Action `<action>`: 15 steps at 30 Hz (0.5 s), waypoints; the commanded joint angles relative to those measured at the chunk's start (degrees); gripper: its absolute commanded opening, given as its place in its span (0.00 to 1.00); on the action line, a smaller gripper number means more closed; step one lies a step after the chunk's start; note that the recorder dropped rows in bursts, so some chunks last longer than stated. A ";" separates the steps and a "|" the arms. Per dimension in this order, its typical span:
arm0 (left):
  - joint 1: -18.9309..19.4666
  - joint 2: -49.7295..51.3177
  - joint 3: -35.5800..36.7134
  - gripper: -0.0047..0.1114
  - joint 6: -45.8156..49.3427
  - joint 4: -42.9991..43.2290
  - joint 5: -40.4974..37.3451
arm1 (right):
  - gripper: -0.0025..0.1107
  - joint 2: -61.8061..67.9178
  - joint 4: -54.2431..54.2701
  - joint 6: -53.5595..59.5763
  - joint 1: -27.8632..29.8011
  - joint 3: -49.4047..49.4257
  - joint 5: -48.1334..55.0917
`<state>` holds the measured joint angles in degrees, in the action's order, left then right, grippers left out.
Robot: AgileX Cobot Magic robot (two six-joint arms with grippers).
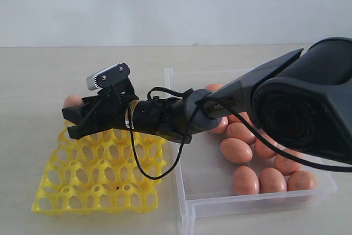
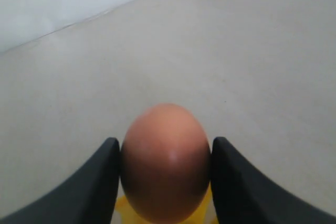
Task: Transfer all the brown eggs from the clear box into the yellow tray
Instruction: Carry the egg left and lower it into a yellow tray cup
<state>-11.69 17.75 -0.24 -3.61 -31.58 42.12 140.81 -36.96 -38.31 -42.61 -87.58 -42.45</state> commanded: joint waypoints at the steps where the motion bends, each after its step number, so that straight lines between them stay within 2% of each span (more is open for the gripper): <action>1: 0.12 -0.16 0.24 0.08 0.29 -0.16 0.03 | 0.02 -0.30 -3.05 -1.49 -0.35 0.01 2.25; 8: 0.12 -0.16 0.24 0.08 0.29 -0.16 0.03 | 0.05 -0.41 -4.76 -2.40 -0.35 0.01 3.17; 10: 0.12 -0.16 0.24 0.08 0.29 -0.16 0.03 | 0.11 -0.41 -4.76 -2.40 -0.35 0.01 3.91; 15: 0.12 -0.16 0.24 0.08 0.29 -0.16 -0.23 | 0.38 -0.41 -4.26 -2.89 -0.35 0.01 4.41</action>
<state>-11.69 17.75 -0.24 -3.61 -31.58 42.12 140.39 -40.78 -40.97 -42.83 -87.80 -40.47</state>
